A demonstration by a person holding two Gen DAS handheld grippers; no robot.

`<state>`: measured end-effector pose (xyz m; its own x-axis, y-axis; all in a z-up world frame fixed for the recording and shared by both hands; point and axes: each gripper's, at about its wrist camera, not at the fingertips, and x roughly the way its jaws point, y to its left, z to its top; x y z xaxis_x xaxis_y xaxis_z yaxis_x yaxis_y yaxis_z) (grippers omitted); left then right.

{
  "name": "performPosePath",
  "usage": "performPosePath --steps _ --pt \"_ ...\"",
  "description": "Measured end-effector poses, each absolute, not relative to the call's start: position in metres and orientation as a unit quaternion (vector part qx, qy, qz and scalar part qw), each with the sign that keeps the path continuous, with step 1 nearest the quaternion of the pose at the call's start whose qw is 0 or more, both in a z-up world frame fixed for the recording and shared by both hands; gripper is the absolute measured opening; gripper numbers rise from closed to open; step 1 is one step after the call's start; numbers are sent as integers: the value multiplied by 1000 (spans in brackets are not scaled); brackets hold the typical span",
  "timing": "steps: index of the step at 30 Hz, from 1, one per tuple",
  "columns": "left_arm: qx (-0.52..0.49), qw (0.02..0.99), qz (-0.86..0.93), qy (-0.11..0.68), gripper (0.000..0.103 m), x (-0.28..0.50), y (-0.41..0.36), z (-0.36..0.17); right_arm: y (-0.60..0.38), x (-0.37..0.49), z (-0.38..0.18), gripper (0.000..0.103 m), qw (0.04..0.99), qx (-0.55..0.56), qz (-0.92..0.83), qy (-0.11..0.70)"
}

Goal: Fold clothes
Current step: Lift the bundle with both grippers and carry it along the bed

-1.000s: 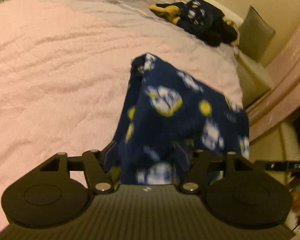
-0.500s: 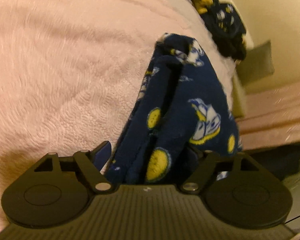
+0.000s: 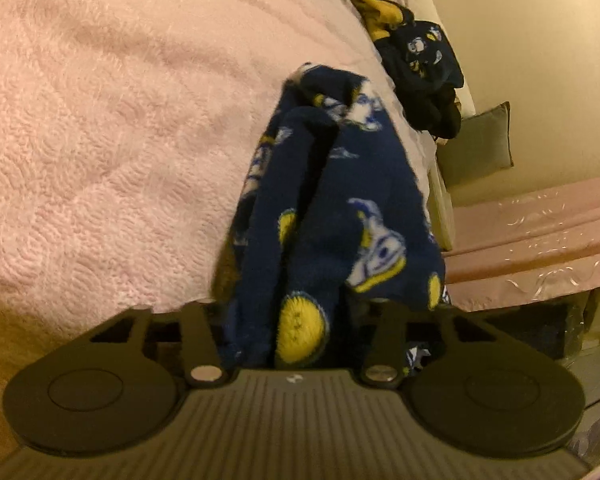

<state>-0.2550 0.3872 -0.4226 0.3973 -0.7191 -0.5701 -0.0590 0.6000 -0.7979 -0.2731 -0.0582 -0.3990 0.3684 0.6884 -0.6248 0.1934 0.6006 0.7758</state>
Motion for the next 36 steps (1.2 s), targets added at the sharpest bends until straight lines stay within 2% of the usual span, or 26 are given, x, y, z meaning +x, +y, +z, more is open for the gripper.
performPosePath --steps 3,8,12,18,23,29,34,36 --pt "-377 762 -214 481 26 -265 385 -408 -54 -268 -388 28 726 386 196 534" --pt "-382 794 -192 433 24 -295 388 -380 -43 -256 -359 27 743 328 263 521" --pt "-420 815 -135 376 24 -350 411 -353 -11 -246 -328 26 743 281 331 510" --pt "-484 836 14 259 24 -503 469 -313 84 -260 -298 26 691 217 466 509" --pt "-519 824 145 174 24 -650 505 -304 207 -305 -295 26 609 153 576 523" --pt "-521 806 257 113 24 -792 557 -301 348 -397 -309 26 520 111 657 534" --pt "-516 792 317 75 24 -872 609 -302 446 -466 -319 26 478 101 683 543" --pt "-524 773 349 74 31 -894 630 -315 480 -491 -334 32 482 79 671 559"
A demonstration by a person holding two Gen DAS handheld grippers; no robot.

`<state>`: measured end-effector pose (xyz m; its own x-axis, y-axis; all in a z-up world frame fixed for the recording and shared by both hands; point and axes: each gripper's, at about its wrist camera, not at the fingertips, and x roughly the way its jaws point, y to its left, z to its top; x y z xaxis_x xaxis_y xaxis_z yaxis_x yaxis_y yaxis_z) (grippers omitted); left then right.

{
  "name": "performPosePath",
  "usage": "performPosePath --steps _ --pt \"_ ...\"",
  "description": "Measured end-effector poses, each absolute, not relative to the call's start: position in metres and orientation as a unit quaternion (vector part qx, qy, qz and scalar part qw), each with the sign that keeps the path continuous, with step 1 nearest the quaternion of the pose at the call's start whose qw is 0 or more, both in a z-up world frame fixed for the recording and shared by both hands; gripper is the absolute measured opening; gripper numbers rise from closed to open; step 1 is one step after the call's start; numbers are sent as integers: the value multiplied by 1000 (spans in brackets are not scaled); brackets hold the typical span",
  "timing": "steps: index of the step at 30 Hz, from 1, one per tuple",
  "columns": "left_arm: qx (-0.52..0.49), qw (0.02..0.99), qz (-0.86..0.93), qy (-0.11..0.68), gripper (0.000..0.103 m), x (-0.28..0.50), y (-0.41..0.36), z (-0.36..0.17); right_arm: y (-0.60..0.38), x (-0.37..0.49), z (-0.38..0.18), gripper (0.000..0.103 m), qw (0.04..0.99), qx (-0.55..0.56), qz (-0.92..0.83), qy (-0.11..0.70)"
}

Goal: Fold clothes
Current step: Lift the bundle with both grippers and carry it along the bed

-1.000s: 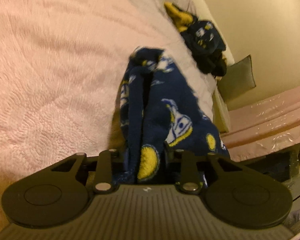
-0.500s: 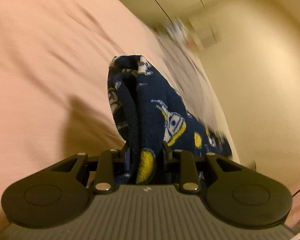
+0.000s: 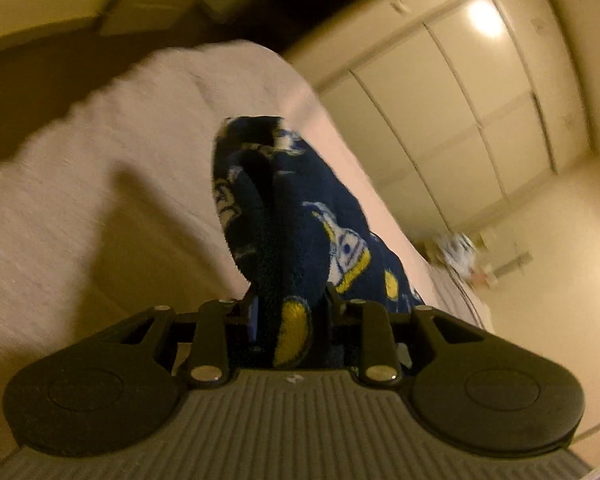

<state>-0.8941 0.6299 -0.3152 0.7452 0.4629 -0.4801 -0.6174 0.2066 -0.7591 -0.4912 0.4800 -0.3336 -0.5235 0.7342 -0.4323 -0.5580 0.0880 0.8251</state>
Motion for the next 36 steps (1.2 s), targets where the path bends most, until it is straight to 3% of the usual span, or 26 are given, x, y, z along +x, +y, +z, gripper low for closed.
performPosePath --steps 1,3,6,10,16,20,23,27,33,36 --pt "-534 754 373 83 31 -906 641 -326 495 -502 -342 46 488 63 660 568" --pt "-568 700 421 107 28 -933 661 -351 518 -517 -359 51 518 22 625 584" --pt "-595 661 449 91 21 -969 666 -364 517 -531 -366 51 559 -13 596 576" --pt "-548 698 449 102 12 -980 648 -334 485 -557 -348 51 590 -41 610 528" --pt "-379 805 388 240 11 -916 616 -287 473 -624 -304 51 614 -87 669 410" --pt "-306 814 374 322 10 -875 591 -306 462 -664 -311 51 615 -160 688 350" --pt "-253 803 389 375 7 -876 569 -337 455 -685 -345 45 599 -242 675 357" --pt "-245 802 402 368 6 -885 554 -356 441 -709 -368 44 600 -292 679 306" --pt "-235 800 420 359 6 -881 544 -323 444 -702 -358 45 609 -275 668 327" --pt "-246 788 430 366 6 -885 542 -347 442 -701 -363 44 606 -275 665 340"
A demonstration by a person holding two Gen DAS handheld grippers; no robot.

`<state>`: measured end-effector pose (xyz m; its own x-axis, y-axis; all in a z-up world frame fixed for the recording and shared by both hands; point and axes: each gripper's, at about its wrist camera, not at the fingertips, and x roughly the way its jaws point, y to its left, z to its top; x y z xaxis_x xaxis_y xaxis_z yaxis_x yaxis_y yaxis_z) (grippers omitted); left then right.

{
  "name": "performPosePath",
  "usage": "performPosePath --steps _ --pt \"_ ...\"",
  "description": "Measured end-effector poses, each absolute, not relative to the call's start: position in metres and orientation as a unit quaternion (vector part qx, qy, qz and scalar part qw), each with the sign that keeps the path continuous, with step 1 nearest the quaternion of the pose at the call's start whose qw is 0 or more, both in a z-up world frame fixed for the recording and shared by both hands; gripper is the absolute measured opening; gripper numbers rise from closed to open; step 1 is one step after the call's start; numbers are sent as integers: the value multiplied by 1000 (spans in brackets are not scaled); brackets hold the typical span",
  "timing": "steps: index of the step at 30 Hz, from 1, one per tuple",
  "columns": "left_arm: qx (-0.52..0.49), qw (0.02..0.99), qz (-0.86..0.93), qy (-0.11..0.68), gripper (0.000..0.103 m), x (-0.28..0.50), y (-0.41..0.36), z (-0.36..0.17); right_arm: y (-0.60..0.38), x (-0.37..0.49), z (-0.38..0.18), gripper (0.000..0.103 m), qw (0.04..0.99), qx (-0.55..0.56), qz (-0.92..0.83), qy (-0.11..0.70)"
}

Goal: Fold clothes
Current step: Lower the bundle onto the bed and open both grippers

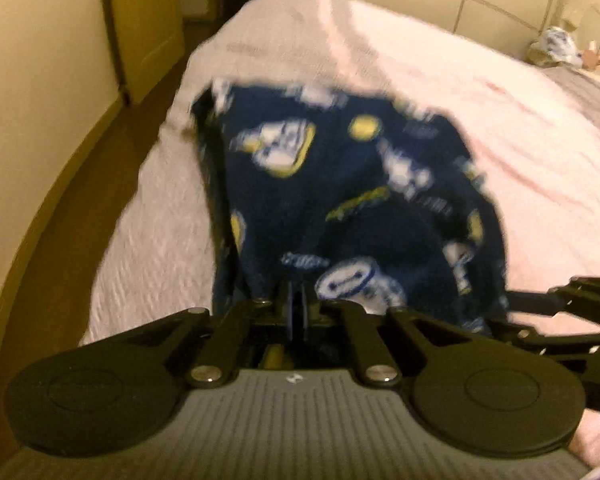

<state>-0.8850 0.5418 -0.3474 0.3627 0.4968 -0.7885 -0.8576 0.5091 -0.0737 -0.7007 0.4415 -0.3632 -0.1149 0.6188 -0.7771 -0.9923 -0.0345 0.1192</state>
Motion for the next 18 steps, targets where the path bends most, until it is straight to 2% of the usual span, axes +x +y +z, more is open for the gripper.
performPosePath --steps 4,10,12,18 --pt "-233 780 443 375 6 -878 542 -354 451 -707 -368 44 598 -298 668 329" --pt "-263 740 466 407 7 -875 541 -304 462 -679 -321 45 590 -280 621 433" --pt "-268 721 476 425 18 -874 537 -287 463 -674 -303 45 589 -293 607 446" --pt "-268 713 467 449 27 -865 516 -239 445 -662 -256 45 581 -301 579 486"
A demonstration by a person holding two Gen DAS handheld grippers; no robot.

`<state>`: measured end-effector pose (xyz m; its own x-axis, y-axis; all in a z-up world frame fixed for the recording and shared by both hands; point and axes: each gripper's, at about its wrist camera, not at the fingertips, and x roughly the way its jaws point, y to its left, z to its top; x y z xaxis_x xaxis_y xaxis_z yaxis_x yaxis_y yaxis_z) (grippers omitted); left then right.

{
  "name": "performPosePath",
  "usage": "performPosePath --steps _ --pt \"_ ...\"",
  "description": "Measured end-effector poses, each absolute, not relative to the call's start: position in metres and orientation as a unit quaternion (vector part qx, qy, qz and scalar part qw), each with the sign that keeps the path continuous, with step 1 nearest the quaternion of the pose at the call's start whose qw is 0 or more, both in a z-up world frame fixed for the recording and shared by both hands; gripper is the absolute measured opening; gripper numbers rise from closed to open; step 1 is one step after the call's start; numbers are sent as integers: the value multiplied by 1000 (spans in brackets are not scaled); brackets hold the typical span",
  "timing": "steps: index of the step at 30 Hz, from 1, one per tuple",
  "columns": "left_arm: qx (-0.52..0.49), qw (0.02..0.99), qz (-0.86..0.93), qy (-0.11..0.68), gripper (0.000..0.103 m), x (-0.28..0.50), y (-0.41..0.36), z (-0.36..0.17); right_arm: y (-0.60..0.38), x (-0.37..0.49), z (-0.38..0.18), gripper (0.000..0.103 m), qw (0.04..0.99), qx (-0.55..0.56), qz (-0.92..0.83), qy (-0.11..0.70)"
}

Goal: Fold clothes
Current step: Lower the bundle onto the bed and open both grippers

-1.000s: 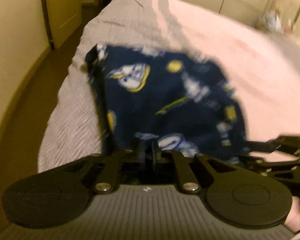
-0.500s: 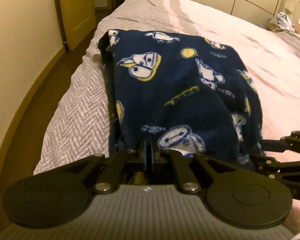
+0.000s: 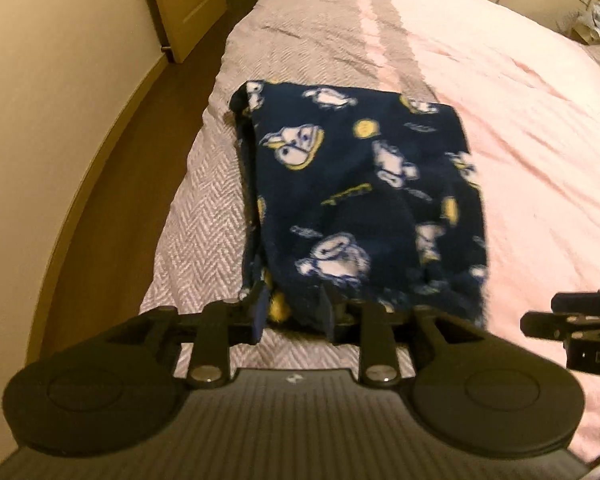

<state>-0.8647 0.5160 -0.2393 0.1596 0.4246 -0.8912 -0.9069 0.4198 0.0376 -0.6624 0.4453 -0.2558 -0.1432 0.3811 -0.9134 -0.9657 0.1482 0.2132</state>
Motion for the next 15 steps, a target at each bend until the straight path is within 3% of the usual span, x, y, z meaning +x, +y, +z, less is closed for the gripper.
performPosePath --steps 3,7,15 --pt "-261 711 474 449 32 -860 509 -214 433 -662 -228 46 589 -295 583 475" --pt "-257 709 490 437 36 -853 498 -181 421 -670 -196 56 600 -293 589 455" --pt "-246 700 524 419 41 -836 469 -136 399 -660 -163 57 585 -294 601 457"
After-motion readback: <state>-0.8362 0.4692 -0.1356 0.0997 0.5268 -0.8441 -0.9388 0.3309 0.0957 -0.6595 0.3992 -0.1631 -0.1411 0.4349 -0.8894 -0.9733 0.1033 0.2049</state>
